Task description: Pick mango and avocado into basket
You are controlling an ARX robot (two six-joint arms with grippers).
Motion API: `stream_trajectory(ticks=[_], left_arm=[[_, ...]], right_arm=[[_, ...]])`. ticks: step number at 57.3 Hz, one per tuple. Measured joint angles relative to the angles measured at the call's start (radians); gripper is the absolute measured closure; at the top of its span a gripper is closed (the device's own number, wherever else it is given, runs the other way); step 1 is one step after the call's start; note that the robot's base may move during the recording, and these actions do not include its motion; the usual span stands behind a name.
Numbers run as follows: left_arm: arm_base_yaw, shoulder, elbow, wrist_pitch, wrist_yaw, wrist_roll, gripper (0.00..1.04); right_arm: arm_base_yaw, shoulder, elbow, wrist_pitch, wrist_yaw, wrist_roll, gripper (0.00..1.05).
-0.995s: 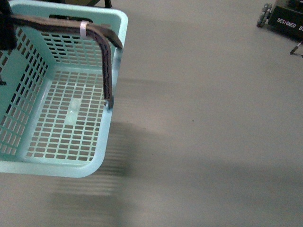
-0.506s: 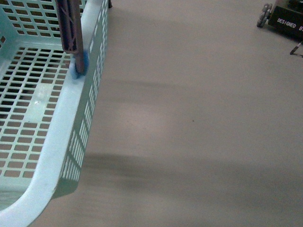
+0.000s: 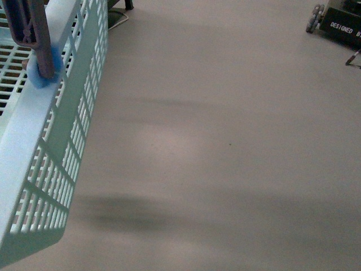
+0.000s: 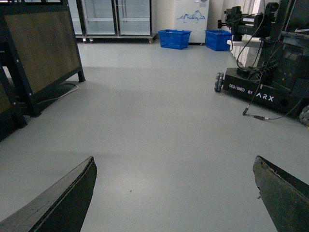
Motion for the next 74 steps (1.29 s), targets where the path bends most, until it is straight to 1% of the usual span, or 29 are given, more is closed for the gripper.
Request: stream_trajectory(ticks=[13, 74], left_arm=[[-0.001, 0.0, 0.0, -0.002, 0.016, 0.001, 0.98], [-0.001, 0.001, 0.003, -0.004, 0.012, 0.002, 0.98]], right_arm=[[0.0, 0.0, 0.0, 0.0, 0.0, 0.0, 0.08], [0.0, 0.0, 0.0, 0.0, 0.0, 0.0, 0.08]])
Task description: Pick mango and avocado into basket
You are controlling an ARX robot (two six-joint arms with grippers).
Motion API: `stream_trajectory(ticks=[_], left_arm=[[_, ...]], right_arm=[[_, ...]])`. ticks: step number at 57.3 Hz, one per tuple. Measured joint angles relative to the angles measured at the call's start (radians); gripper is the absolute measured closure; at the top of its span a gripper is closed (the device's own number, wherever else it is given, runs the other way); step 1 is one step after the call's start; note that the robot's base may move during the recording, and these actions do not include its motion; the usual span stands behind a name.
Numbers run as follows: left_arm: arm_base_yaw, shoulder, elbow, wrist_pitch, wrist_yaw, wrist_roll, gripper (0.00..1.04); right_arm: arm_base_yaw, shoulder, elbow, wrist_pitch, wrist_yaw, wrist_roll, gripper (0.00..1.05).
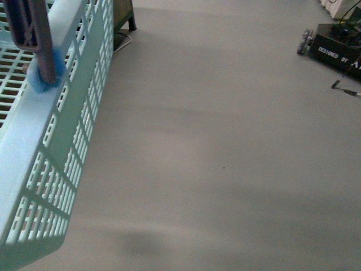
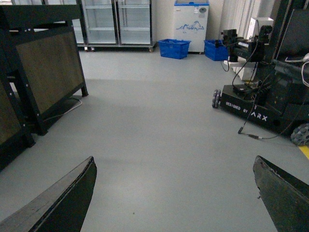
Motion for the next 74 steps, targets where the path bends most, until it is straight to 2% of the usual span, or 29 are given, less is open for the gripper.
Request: stream_trajectory(ticks=[74], left_arm=[[0.0, 0.0, 0.006, 0.0, 0.0, 0.0, 0.98]], right_arm=[[0.0, 0.0, 0.0, 0.0, 0.0, 0.0, 0.08]])
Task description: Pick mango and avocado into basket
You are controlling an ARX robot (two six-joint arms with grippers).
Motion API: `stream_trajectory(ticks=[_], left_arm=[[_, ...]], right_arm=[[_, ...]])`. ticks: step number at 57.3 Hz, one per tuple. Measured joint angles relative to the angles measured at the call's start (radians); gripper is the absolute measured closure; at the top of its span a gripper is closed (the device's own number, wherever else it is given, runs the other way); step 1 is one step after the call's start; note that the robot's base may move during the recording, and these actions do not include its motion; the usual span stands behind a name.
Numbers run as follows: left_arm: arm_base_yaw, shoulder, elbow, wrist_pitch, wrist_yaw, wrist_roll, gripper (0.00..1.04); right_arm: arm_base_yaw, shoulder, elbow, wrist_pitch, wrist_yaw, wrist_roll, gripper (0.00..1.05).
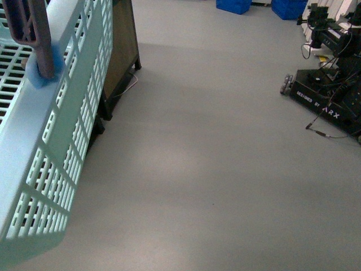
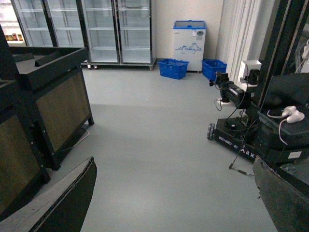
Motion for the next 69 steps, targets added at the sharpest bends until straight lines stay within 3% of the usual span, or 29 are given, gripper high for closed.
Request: stream_trajectory(ticks=[69], left_arm=[[-0.005, -0.001, 0.002, 0.0, 0.0, -0.004, 0.98]], right_arm=[[0.001, 0.0, 0.0, 0.0, 0.003, 0.0, 0.08]])
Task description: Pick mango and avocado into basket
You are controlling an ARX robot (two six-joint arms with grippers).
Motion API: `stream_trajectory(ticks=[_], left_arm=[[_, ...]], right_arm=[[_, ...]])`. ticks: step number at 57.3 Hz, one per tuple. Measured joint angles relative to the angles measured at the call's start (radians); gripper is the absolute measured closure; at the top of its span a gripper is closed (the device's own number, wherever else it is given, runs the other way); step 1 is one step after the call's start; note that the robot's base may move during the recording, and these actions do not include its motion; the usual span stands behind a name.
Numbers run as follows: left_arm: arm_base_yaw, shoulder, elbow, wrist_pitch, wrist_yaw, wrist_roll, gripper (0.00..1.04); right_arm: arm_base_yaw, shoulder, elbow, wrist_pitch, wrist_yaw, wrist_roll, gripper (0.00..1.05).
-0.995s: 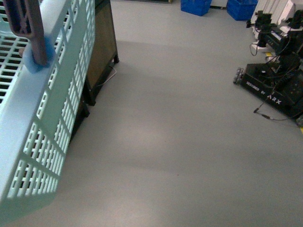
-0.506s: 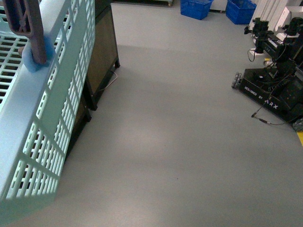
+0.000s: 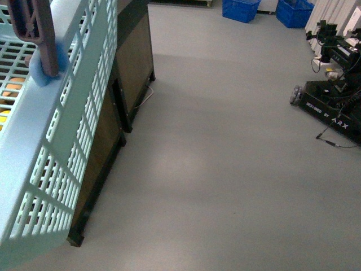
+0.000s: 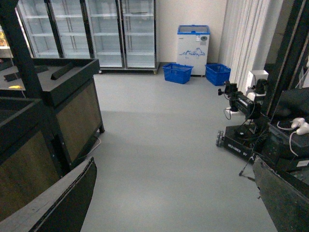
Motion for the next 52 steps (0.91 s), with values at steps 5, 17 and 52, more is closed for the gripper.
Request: stream_trajectory(ticks=[5, 17, 52], left_arm=[[0.002, -0.001, 0.0, 0.0, 0.0, 0.002, 0.98], [0.004, 0.0, 0.0, -0.002, -0.001, 0.005, 0.98], [0.004, -0.001, -0.002, -0.002, 0.002, 0.004, 0.98]], right_arm=[[0.0, 0.0, 0.0, 0.001, -0.003, 0.0, 0.08], [0.0, 0.0, 0.0, 0.0, -0.002, 0.0, 0.08], [0.0, 0.0, 0.0, 0.0, -0.003, 0.0, 0.08]])
